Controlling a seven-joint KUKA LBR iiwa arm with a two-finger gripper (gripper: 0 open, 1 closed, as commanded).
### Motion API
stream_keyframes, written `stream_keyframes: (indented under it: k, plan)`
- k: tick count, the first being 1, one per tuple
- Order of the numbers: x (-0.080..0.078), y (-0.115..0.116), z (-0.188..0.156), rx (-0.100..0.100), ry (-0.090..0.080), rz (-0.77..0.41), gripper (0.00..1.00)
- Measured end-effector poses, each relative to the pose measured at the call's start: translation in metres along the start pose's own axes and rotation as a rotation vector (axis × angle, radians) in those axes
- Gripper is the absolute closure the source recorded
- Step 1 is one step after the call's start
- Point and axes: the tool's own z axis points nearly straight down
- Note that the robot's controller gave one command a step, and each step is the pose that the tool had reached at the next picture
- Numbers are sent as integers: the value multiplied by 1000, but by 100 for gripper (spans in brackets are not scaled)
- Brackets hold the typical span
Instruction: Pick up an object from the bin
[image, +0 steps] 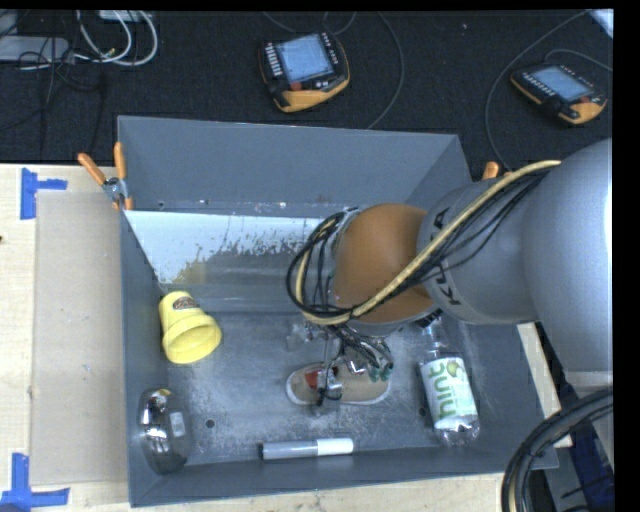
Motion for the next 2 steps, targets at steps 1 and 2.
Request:
stream_keyframes:
  k: [1, 2]
  plan:
    - [29, -51, 1, 1, 4, 70, 0]
    - [7, -68, 0, 0, 4, -140, 0]
